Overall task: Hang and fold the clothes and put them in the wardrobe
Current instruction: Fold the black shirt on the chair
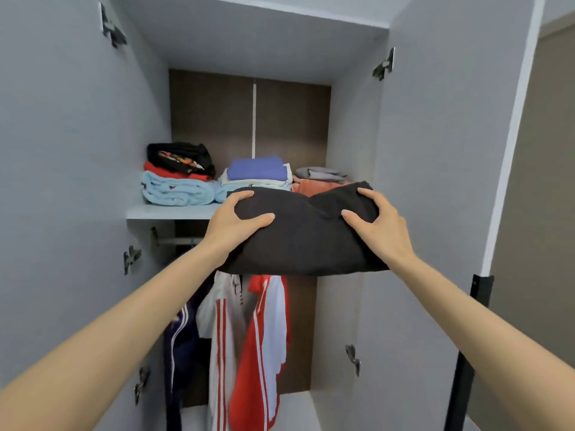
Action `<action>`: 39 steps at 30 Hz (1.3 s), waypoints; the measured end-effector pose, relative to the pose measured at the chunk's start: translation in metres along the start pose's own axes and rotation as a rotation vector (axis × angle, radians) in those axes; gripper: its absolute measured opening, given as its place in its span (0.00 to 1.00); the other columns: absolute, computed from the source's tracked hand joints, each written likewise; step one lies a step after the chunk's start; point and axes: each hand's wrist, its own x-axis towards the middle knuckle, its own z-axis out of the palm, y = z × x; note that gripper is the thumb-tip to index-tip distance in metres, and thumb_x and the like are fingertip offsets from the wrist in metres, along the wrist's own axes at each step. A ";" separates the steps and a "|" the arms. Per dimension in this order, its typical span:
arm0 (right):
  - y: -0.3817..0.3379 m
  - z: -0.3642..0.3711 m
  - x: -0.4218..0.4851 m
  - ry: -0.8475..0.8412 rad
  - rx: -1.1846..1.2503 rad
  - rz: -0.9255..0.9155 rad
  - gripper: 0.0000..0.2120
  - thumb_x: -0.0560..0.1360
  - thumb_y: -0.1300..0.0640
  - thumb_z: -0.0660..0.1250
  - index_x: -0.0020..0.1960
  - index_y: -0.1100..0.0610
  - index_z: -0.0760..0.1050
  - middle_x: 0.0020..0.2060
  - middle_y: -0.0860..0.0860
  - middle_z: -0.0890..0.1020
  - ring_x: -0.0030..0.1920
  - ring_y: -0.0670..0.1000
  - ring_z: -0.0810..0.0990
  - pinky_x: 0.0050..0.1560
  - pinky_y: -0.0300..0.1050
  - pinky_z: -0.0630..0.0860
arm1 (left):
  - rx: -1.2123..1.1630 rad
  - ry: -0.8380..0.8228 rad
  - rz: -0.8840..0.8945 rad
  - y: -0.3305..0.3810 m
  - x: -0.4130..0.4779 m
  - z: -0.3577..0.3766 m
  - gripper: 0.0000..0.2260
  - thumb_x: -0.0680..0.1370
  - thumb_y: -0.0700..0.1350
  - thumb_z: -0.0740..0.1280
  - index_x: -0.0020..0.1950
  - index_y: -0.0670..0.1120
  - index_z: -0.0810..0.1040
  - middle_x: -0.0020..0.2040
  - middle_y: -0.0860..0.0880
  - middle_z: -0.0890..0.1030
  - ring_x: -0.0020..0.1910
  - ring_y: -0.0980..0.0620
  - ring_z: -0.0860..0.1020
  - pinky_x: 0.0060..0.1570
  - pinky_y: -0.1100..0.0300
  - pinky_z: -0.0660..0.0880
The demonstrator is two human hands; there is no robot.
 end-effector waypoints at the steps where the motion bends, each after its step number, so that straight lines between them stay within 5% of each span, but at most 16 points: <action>1: -0.002 0.005 0.016 -0.004 0.005 -0.013 0.25 0.73 0.43 0.70 0.68 0.41 0.69 0.64 0.45 0.77 0.64 0.52 0.74 0.58 0.46 0.71 | -0.008 0.011 0.002 0.001 0.014 -0.001 0.28 0.68 0.53 0.78 0.65 0.57 0.73 0.60 0.57 0.76 0.59 0.55 0.75 0.62 0.56 0.73; 9: -0.008 0.067 0.130 -0.006 -0.017 -0.094 0.24 0.74 0.43 0.68 0.69 0.43 0.68 0.64 0.47 0.77 0.64 0.54 0.75 0.62 0.50 0.73 | 0.020 0.080 0.037 -0.008 0.133 -0.006 0.26 0.68 0.50 0.78 0.64 0.55 0.75 0.49 0.64 0.71 0.45 0.66 0.71 0.44 0.70 0.68; 12: -0.008 0.099 0.174 0.023 -0.041 -0.127 0.24 0.74 0.43 0.68 0.68 0.42 0.68 0.63 0.47 0.78 0.63 0.54 0.75 0.62 0.51 0.73 | 0.027 0.083 0.054 -0.024 0.188 -0.011 0.27 0.68 0.51 0.78 0.65 0.55 0.74 0.55 0.57 0.73 0.52 0.57 0.73 0.50 0.62 0.71; 17: -0.007 0.157 0.254 0.067 -0.075 -0.162 0.24 0.73 0.42 0.68 0.68 0.42 0.69 0.64 0.47 0.77 0.64 0.56 0.75 0.61 0.51 0.72 | -0.005 0.100 0.078 -0.051 0.291 -0.018 0.26 0.67 0.50 0.79 0.63 0.56 0.75 0.56 0.57 0.73 0.46 0.63 0.72 0.37 0.72 0.67; 23: 0.003 0.225 0.343 0.113 -0.077 -0.105 0.24 0.73 0.43 0.70 0.67 0.43 0.71 0.63 0.47 0.78 0.64 0.54 0.75 0.58 0.48 0.72 | 0.104 0.107 0.115 -0.084 0.413 -0.015 0.24 0.68 0.51 0.78 0.62 0.58 0.76 0.67 0.53 0.71 0.68 0.52 0.69 0.57 0.62 0.66; 30: 0.028 0.296 0.419 0.127 -0.068 -0.035 0.22 0.72 0.43 0.71 0.65 0.44 0.73 0.62 0.48 0.78 0.64 0.54 0.74 0.59 0.48 0.71 | 0.101 0.154 0.025 -0.128 0.512 -0.002 0.21 0.67 0.47 0.77 0.58 0.57 0.78 0.66 0.50 0.74 0.61 0.50 0.72 0.51 0.61 0.68; 34: 0.049 0.333 0.443 0.113 -0.118 -0.007 0.20 0.72 0.42 0.70 0.63 0.43 0.74 0.60 0.47 0.79 0.62 0.54 0.76 0.51 0.45 0.70 | 0.162 0.103 -0.055 -0.163 0.540 0.000 0.23 0.70 0.47 0.77 0.63 0.52 0.77 0.66 0.46 0.74 0.64 0.45 0.73 0.59 0.56 0.73; 37: 0.068 0.351 0.446 0.038 -0.285 0.019 0.20 0.75 0.38 0.64 0.64 0.44 0.73 0.59 0.51 0.80 0.61 0.56 0.76 0.51 0.46 0.70 | 0.453 -0.058 -0.146 -0.184 0.537 0.003 0.25 0.77 0.56 0.68 0.71 0.48 0.71 0.70 0.44 0.71 0.67 0.43 0.71 0.66 0.52 0.70; 39: 0.074 0.356 0.446 0.005 -0.514 0.033 0.22 0.77 0.36 0.59 0.65 0.46 0.72 0.63 0.55 0.75 0.64 0.59 0.71 0.57 0.52 0.70 | 0.766 -0.023 -0.122 -0.183 0.533 0.002 0.24 0.79 0.61 0.62 0.71 0.51 0.71 0.70 0.41 0.69 0.67 0.40 0.70 0.65 0.51 0.69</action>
